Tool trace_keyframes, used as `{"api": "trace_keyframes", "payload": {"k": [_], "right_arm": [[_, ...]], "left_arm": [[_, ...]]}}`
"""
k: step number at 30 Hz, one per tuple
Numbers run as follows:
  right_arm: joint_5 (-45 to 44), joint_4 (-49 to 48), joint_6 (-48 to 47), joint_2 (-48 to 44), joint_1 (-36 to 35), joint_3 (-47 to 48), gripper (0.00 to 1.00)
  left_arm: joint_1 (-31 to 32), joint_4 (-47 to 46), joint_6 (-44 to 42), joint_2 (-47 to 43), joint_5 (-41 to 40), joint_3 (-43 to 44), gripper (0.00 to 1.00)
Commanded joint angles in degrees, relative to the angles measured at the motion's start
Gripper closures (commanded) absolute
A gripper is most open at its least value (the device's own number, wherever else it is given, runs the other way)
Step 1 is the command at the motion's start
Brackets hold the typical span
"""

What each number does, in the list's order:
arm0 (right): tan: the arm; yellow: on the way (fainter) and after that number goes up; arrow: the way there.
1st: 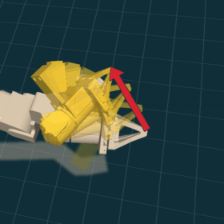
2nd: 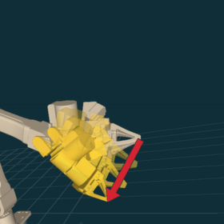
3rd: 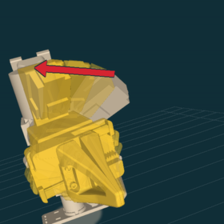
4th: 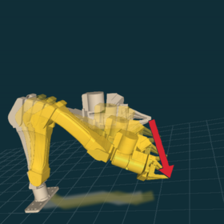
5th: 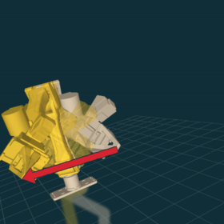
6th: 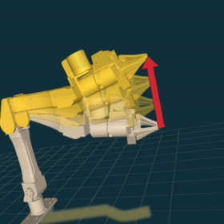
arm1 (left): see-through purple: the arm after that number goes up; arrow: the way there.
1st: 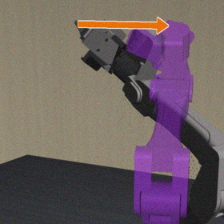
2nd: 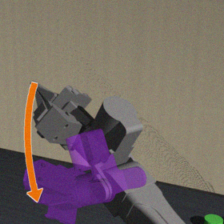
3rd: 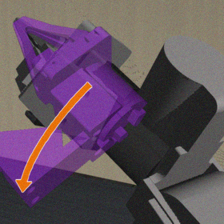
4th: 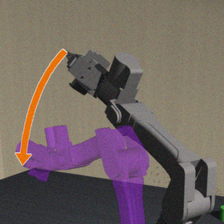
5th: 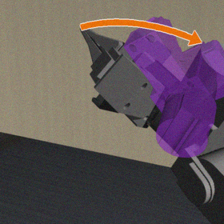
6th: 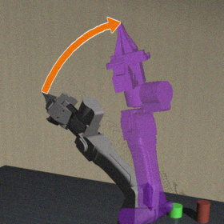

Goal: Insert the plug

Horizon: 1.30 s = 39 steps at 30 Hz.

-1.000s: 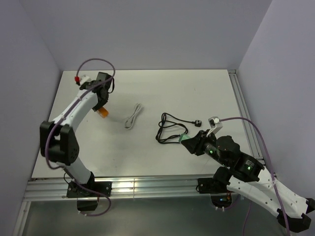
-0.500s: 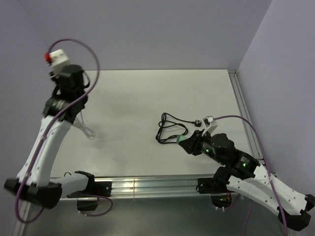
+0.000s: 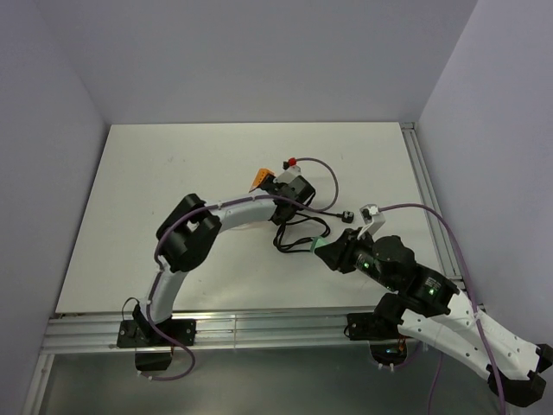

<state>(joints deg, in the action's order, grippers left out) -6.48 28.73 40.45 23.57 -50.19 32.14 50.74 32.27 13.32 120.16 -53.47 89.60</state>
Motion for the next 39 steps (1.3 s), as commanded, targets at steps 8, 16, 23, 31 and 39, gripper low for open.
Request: {"api": "trace_keyframes", "payload": {"k": [8,16,23,31,39], "right_arm": [[-4.07,0.8,1.39,-5.29,0.36,0.99,1.0],[-3.28,-0.17,1.48,-4.41,0.36,0.38,1.0],[-2.93,-0.6,1.04,-3.1,0.45,0.55,1.0],[-2.57,-0.96,0.86,-2.04,0.45,1.26,1.0],[-3.01,-0.61,0.6,-1.87,0.36,1.7,1.0]], "left_arm": [[-0.12,0.77,5.92,7.35,-10.41,0.48,1.0],[-0.2,8.34,9.97,15.98,-17.9,2.42,0.56],[-0.29,9.39,13.22,9.76,-18.43,1.45,0.22],[-0.12,8.69,11.91,-2.18,-8.69,2.95,0.19],[1.29,0.43,8.82,-16.88,13.57,-6.89,0.16]]}}
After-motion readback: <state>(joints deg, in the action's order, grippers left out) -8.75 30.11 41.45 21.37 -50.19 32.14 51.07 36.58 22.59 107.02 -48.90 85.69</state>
